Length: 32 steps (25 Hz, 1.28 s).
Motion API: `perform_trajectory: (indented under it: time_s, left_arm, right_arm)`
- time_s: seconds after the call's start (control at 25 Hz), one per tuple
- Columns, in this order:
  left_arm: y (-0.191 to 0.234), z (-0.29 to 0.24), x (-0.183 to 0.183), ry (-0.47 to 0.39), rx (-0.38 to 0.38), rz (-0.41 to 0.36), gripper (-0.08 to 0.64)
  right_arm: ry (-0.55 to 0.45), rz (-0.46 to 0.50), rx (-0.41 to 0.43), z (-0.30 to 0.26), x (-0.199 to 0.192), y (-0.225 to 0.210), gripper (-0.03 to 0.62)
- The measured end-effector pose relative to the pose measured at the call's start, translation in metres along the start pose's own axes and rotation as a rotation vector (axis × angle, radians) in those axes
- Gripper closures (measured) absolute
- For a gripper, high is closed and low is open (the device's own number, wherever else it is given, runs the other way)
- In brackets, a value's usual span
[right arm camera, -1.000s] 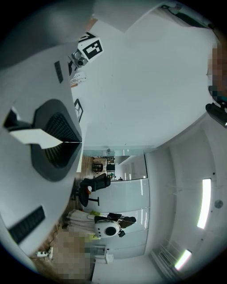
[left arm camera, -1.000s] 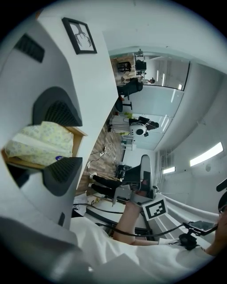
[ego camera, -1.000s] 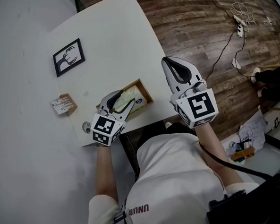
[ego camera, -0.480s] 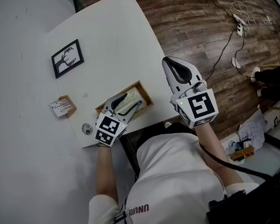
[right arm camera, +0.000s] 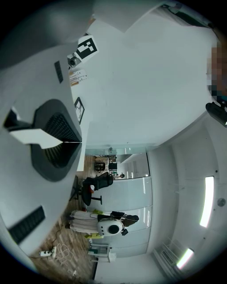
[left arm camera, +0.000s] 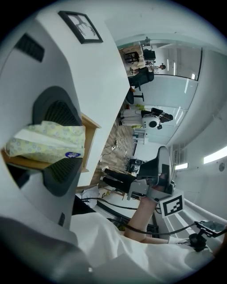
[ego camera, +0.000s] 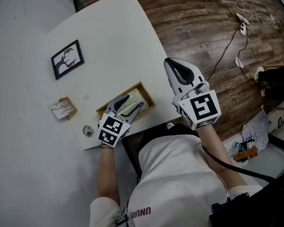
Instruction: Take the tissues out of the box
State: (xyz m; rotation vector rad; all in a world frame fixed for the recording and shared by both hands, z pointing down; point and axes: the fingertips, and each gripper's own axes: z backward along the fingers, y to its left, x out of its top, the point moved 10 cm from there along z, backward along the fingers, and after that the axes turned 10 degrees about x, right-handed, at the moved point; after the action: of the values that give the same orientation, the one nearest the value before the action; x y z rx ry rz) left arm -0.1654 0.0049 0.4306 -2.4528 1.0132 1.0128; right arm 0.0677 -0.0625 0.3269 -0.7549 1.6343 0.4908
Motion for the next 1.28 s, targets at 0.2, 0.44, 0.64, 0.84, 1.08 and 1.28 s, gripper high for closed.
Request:
perform_trajectory:
  time_s: [0.2,0.44,0.64,0.84,1.08,1.28]
  left_arm:
    - [-0.0001,-0.0035,-0.0040,0.037,0.006,-0.021,0.340]
    - [-0.0006,-0.0055,-0.0058,0.058,0.019,-0.036,0.341]
    - [-0.0003,-0.0076,-0.0076,0.073,0.020,-0.041,0.341]
    - [0.0001,-0.0086,-0.0092,0.078,0.027,-0.034,0.341]
    - [0.0002,-0.0102,-0.0087,0.090,0.028,-0.033,0.350]
    - [0.0007,-0.0101,-0.0094,0.096,0.036,-0.042,0.384]
  right_arm:
    - [0.002,0.000,0.001,-0.0012,-0.0015,0.0011,0.571]
    - [0.008,0.000,0.002,0.0005,-0.0024,0.0008,0.572]
    - [0.009,0.001,0.007,-0.0004,-0.0027,0.0021,0.572]
    - [0.011,0.001,0.007,-0.0004,-0.0030,0.0027,0.572]
    - [0.011,-0.001,0.005,-0.0002,-0.0029,0.0018,0.572]
    - [0.012,-0.002,0.002,-0.0004,-0.0031,0.0027,0.572]
